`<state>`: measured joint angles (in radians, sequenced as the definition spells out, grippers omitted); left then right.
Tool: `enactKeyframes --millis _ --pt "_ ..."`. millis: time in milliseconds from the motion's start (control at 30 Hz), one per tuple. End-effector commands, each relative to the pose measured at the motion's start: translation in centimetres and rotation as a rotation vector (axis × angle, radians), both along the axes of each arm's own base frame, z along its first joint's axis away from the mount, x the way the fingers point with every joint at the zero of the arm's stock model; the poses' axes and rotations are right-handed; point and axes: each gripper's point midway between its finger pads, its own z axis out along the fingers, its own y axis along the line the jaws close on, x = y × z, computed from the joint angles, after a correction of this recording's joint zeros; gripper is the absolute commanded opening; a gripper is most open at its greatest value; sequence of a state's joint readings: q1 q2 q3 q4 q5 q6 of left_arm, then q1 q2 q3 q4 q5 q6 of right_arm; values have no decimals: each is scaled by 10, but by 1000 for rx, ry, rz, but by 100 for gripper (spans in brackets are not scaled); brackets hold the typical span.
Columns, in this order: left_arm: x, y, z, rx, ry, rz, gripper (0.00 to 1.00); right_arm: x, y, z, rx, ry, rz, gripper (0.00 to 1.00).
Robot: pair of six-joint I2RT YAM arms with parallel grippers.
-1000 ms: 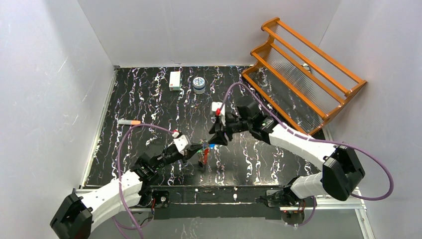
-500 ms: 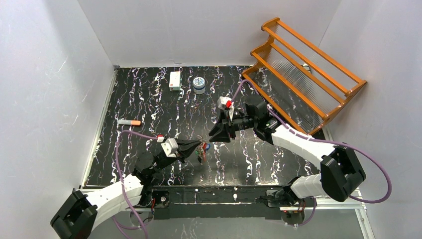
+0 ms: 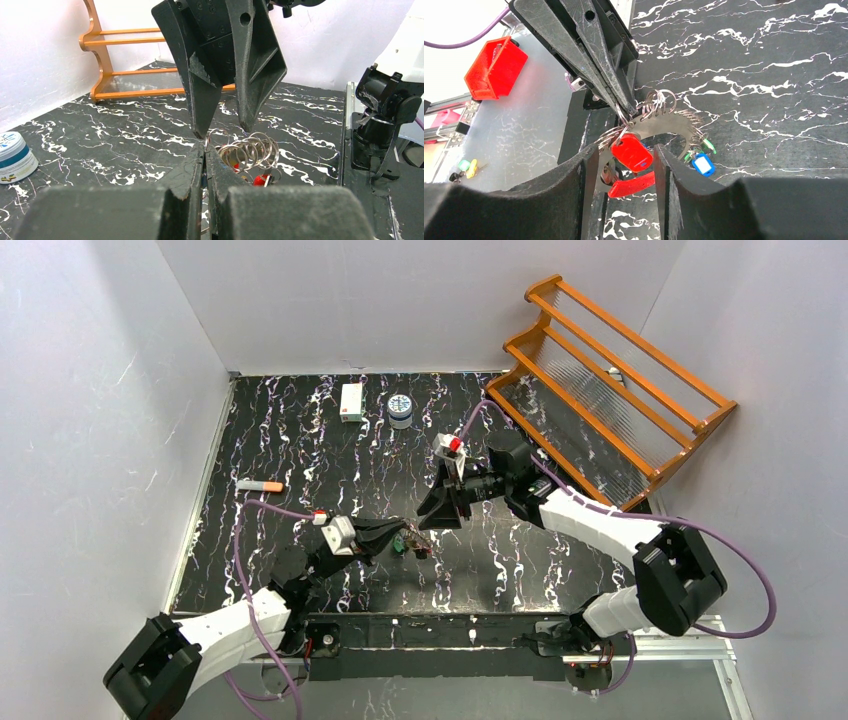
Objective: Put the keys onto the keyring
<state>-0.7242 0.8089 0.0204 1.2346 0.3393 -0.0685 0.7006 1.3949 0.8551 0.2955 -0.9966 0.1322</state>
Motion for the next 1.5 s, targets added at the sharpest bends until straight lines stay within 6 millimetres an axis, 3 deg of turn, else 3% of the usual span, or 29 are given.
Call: enactKeyframes --millis 0,200,300,633,833,1000,1467 --pt "-2 2 19 -52 -54 -2 0 7 6 15 39 -16 -6 55" --pt "-3 1 19 -51 -53 -4 0 4 10 20 61 -9 16 58" --pt "-3 1 18 -50 -51 -7 0 5 12 19 59 -3 14 55" --pt "-4 1 19 -53 -54 -10 0 10 14 9 21 34 3 34" --pt "-4 1 18 -50 -51 -10 0 10 14 7 10 43 5 13" --pt "-4 1 18 -51 -52 -10 0 10 15 4 5 51 8 1" --pt "-4 0 19 -51 -57 -14 0 12 17 -11 -40 101 11 1"
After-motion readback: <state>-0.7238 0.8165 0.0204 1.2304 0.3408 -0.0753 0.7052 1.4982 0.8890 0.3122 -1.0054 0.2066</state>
